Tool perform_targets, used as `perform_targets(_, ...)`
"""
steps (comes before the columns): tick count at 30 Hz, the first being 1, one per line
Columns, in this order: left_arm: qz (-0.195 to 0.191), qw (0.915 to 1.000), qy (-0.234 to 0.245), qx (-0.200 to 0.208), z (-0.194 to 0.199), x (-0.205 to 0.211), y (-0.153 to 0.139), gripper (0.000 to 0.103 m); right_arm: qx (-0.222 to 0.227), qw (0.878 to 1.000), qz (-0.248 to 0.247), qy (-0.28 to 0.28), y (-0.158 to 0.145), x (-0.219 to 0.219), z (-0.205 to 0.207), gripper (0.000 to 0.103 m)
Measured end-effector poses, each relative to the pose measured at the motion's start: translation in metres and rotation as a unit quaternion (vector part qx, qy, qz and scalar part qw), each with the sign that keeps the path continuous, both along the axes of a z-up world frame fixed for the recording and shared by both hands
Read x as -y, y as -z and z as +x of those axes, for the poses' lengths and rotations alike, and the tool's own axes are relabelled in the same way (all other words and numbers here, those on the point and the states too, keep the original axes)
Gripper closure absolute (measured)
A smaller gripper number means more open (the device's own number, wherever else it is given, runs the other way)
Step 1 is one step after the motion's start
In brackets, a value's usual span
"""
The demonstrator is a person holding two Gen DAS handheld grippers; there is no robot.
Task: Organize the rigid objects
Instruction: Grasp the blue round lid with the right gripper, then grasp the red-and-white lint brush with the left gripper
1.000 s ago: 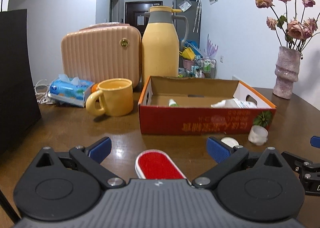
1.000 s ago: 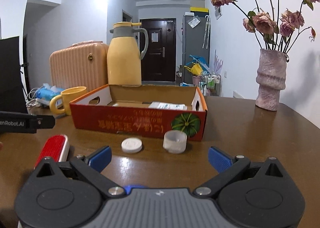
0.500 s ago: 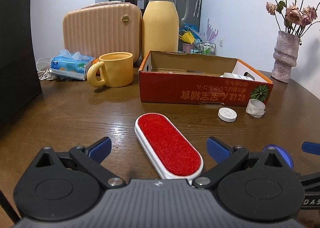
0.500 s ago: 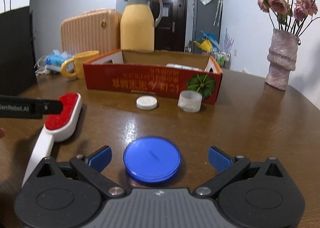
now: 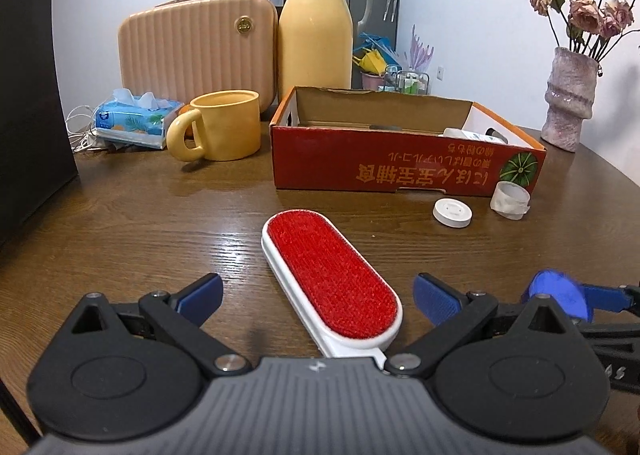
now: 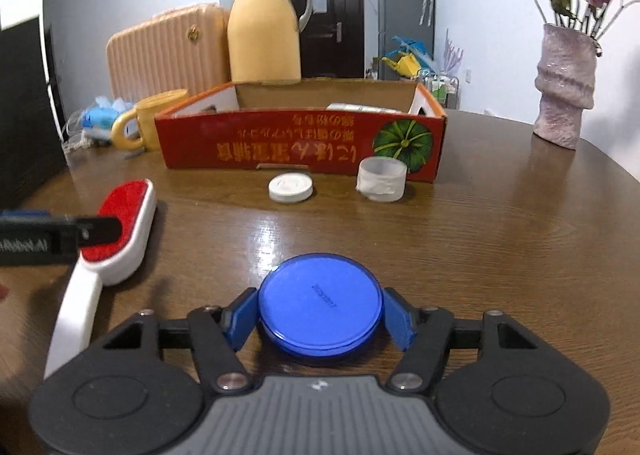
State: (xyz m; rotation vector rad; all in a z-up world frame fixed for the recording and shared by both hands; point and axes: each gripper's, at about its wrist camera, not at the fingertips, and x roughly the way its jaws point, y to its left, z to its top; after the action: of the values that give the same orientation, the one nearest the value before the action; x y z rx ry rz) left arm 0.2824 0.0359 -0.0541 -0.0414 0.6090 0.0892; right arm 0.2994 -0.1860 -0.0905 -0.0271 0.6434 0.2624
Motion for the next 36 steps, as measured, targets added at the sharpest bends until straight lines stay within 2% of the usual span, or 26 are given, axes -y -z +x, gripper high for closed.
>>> perform_targets(6,-0.006,0.9997,-0.020,-0.015,0.007,0.001,0.004,0.000,0.028,0.999,0.019,0.024,-0.006,0.008,-0.004,0.038)
perform_targets(15,-0.004,0.9989,-0.041,-0.023,0.017,0.015,0.007,0.000,0.040,0.998,0.025,0.031,-0.008,0.011,-0.004,0.038)
perform_targets(20,0.017,0.9976,-0.058,-0.035,0.025,0.022,0.012,0.000,0.049,0.998,0.024,0.033,-0.009,0.011,-0.007,0.038)
perform_targets(27,0.014,0.9960,-0.073,-0.049,0.031,0.025,0.018,0.000,0.049,0.998,0.025,0.033,-0.009,0.012,-0.007,0.038)
perform_targets(30,0.018,0.9952,-0.075,-0.060,0.034,0.026,0.022,0.009,0.049,0.998,0.025,0.033,-0.009,0.011,-0.007,0.038)
perform_targets(33,0.004,0.9954,-0.072,-0.063,0.035,0.022,0.023,0.021,0.050,0.998,0.026,0.033,-0.009,0.012,-0.007,0.038)
perform_targets(35,0.004,0.9958,-0.069,-0.059,0.033,0.022,0.022,0.034,0.051,0.998,0.029,0.036,-0.009,0.013,-0.007,0.038)
perform_targets(36,0.005,0.9962,-0.066,-0.056,0.032,0.023,0.021,0.036,0.053,0.997,0.031,0.039,-0.010,0.014,-0.008,0.038)
